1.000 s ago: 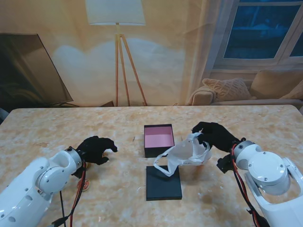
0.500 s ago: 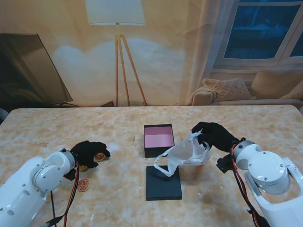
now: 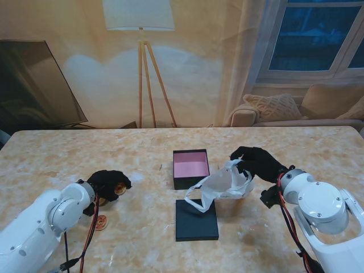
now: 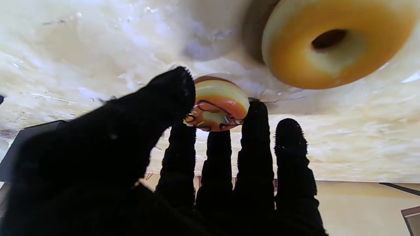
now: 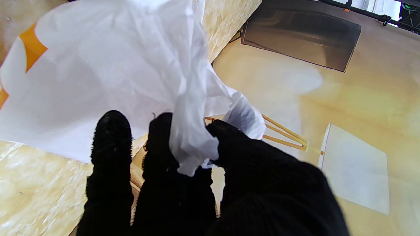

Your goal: Pack mini donuts into a plastic bag, tie the opening and put the bag into the gift box

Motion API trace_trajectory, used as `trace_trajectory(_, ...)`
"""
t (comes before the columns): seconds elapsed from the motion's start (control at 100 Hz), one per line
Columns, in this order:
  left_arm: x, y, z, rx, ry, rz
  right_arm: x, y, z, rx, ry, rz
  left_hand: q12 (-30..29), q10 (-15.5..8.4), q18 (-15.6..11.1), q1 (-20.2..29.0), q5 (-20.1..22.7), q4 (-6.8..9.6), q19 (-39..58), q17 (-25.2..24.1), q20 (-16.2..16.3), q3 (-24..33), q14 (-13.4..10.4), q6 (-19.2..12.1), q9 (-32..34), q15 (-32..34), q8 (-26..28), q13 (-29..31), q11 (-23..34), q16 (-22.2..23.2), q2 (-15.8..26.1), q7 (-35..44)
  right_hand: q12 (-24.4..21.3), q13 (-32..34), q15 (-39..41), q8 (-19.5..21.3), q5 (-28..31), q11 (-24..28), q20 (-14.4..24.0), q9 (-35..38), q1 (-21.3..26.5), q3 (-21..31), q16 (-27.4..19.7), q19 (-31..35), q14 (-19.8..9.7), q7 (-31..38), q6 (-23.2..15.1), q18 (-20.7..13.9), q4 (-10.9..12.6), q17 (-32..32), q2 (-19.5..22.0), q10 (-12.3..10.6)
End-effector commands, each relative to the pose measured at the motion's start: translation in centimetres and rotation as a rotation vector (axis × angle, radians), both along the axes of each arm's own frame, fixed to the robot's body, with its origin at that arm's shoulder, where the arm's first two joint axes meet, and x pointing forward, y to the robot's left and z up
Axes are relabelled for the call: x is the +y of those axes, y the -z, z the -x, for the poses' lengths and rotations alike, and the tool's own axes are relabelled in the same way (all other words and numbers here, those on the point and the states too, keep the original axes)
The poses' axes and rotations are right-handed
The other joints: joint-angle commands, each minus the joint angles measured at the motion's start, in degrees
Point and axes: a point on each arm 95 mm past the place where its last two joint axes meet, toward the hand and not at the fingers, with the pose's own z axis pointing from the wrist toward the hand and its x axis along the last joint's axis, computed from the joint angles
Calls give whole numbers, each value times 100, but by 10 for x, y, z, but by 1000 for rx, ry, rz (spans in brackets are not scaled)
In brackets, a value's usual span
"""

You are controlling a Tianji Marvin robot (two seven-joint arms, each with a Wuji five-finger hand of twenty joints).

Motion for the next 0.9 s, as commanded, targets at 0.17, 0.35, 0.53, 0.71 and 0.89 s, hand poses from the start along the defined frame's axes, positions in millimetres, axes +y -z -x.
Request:
trace_trajectory(0.17, -6, 8, -1, -2, -5, -28, 3, 4, 3, 14, -15, -3, 458, 3, -185, 176, 463, -110, 404, 375, 387, 338, -401, -2, 345, 531, 1126, 699, 416, 566, -343, 1772, 1, 20, 18, -54, 133, 85, 93, 2, 36, -16, 31, 83, -124, 100, -63, -54, 102, 0, 172, -211)
trace_trajectory(0.35, -9, 11, -2, -10, -16, -13, 3, 4, 3, 13, -14, -4, 305, 95, -47, 367, 387, -722, 512, 550, 402, 186, -311, -120, 440, 484, 1866, 871, 321, 517, -660, 3121, 2, 19, 18, -55, 131, 87, 95, 7, 36, -15, 31, 83, -123, 99, -66, -44, 100, 9, 171, -213)
trace_trajectory(0.53, -12, 12, -2, -31, -25, -4, 3, 4, 4, 12, -14, -4, 312, 279, 184, 586, 446, -879, 1055, 980, 646, 28, -175, -200, 1215, 853, 1962, 1495, 601, 1326, -709, 3678, 1, 19, 18, -55, 128, 82, 94, 0, 39, -16, 32, 77, -123, 100, -68, -48, 99, 4, 172, -215)
trace_trajectory(0.71, -17, 5, 0, -60, -32, 35, 2, 3, 4, 9, -15, -3, 1472, 375, 359, 1148, 821, -772, 1647, 1404, 996, -645, -171, -318, 2399, 1507, 1036, 2221, 581, 1585, -359, 3793, 1, 19, 18, -58, 128, 83, 93, 2, 40, -18, 32, 68, -123, 100, -68, -55, 97, -1, 173, -216)
trace_trajectory(0.89, -28, -12, 0, -97, 9, 82, 3, 4, 5, 15, -10, -2, 1431, 223, 511, 1196, 1361, -712, 1719, 1770, 950, -648, -60, -204, 3350, 1511, 151, 2617, -27, 838, -316, 3447, 3, 19, 17, -57, 130, 87, 96, 6, 41, -19, 32, 68, -123, 103, -66, -44, 98, 2, 173, -217)
